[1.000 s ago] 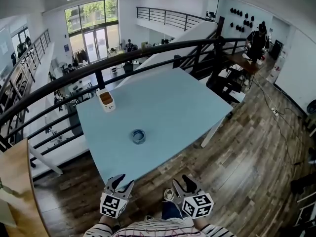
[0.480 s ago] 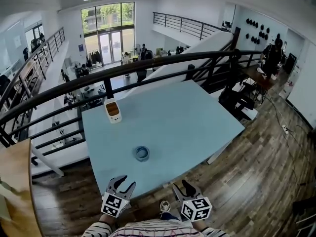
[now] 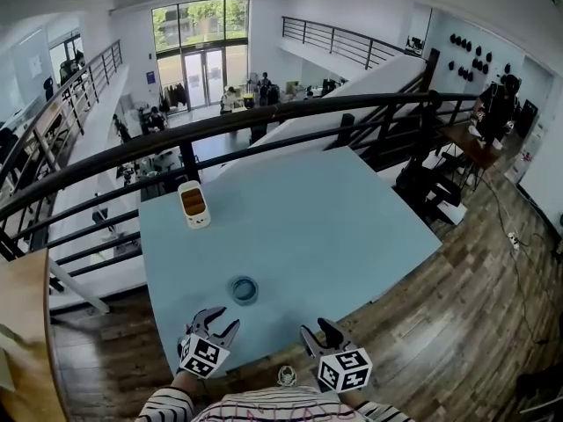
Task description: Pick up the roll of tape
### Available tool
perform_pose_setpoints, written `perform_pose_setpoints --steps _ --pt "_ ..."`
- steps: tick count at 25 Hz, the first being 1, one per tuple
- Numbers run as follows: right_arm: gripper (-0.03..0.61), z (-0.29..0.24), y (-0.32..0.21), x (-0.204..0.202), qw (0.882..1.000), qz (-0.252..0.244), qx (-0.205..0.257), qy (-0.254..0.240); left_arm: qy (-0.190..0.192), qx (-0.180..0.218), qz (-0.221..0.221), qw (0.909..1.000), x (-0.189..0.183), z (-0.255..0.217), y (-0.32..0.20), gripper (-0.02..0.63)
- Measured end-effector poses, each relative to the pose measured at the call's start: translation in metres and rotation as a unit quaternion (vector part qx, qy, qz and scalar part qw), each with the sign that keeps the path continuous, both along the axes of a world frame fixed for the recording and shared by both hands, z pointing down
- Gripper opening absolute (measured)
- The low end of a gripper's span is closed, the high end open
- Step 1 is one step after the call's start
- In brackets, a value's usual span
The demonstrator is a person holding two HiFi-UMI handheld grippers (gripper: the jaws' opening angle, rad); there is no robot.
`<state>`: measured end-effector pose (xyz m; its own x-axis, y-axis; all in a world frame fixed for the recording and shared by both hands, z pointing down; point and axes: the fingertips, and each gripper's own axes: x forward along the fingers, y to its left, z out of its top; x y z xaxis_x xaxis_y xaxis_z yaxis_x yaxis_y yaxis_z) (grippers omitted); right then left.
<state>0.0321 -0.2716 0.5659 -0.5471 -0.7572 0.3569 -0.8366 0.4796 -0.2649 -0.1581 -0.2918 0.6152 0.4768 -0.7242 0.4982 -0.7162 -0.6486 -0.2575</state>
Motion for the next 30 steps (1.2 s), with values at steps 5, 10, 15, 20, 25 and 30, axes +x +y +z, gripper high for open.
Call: perform_pose_setpoints --steps 5,10,15,20,25,30 --pt "0.192 0.006 -0.024 0.01 1.0 -0.005 -0.007 0.003 -0.02 -0.004 0.016 0.9997 0.009 0.011 -0.029 0.15" --pt "0.192 0.008 -0.038 0.022 1.0 -0.001 -0.011 0.003 -0.053 -0.029 0.038 0.9975 0.015 0.035 -0.05 0.15" --pt "0.192 0.013 -0.049 0.044 1.0 0.011 -0.018 0.008 -0.085 -0.062 0.053 0.9931 0.021 0.065 -0.067 0.157" --pt "0.192 0.017 -0.057 0.055 1.0 0.016 -0.024 0.01 -0.111 -0.085 0.063 0.9882 0.025 0.088 -0.081 0.17" --pt "0.192 0.021 -0.065 0.061 0.999 0.018 -0.03 0.006 -0.123 -0.105 0.064 0.9848 0.028 0.103 -0.091 0.175" --pt "0.192 0.024 -0.067 0.066 0.999 0.021 -0.034 0.008 -0.143 -0.128 0.083 0.9779 0.029 0.116 -0.094 0.185"
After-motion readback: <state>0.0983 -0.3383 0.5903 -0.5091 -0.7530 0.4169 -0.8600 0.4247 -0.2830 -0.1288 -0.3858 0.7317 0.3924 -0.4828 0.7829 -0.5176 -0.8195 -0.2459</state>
